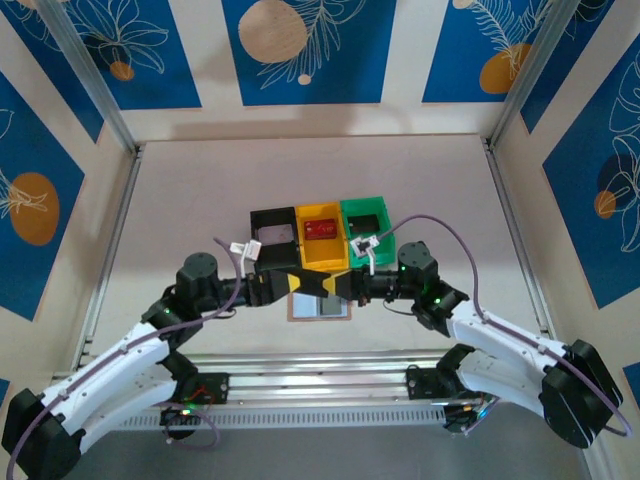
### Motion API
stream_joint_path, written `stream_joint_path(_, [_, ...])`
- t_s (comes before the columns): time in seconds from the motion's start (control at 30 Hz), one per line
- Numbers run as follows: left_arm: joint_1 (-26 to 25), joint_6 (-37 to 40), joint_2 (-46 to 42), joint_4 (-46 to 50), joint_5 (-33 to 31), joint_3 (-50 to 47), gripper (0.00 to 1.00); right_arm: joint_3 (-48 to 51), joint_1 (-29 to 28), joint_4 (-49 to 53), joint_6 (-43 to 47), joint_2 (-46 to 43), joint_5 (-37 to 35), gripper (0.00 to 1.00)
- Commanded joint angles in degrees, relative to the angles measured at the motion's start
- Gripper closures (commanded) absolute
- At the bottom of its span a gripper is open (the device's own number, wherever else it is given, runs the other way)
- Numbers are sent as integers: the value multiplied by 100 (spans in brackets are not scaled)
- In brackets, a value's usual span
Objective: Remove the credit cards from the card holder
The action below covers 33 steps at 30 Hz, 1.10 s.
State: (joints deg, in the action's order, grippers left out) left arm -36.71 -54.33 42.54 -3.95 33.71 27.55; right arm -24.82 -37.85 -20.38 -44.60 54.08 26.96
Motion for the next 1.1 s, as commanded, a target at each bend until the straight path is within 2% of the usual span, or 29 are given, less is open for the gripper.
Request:
stream_joint_path(0.0, [134, 1194, 46, 1399, -211, 822, 0, -283, 278, 975, 297, -340, -273, 100])
stream_joint_path(0.13, [290, 2207, 250, 2788, -1001, 1704, 0, -700, 839, 2361, 660, -567, -581, 100])
stream_joint_path(0.2, [346, 2587, 401, 3478, -1691, 2100, 0, -945, 1078, 2953, 836, -593, -758, 100])
stream_joint_path(0.3, [383, 2997, 632, 4261, -3049, 2547, 0, -1378, 1408, 3782, 1082, -536, -1098, 100])
stream_joint_path(0.4, [449, 3344, 816, 4631, -4079, 2700, 0, -1802, 1627, 4451, 1251, -343, -1528, 100])
stream_joint_path(0.5, [503, 3556, 951, 4740, -4656, 2666, 0, -2150, 1777, 4895, 1411, 29, -1811, 100])
stream_joint_path(0.6, [516, 3562, 950, 4612, -4916, 2430, 0, -2580, 1842, 5273, 1598, 508, -2132, 100])
stream_joint_path(0.87, [517, 3527, 612, 4039, -4998, 1734, 0, -3403, 2063, 5472, 1935, 1565, -2595, 100])
stream_joint_path(0.93, [519, 3551, 575, 3999, -5127, 1647, 0, -3652, 2151, 5492, 1993, 1893, -2606, 100])
stream_joint_path(1.07, [516, 3543, 595, 3920, -4994, 1587, 0, -4169, 2225, 5574, 2121, 2579, -2613, 100])
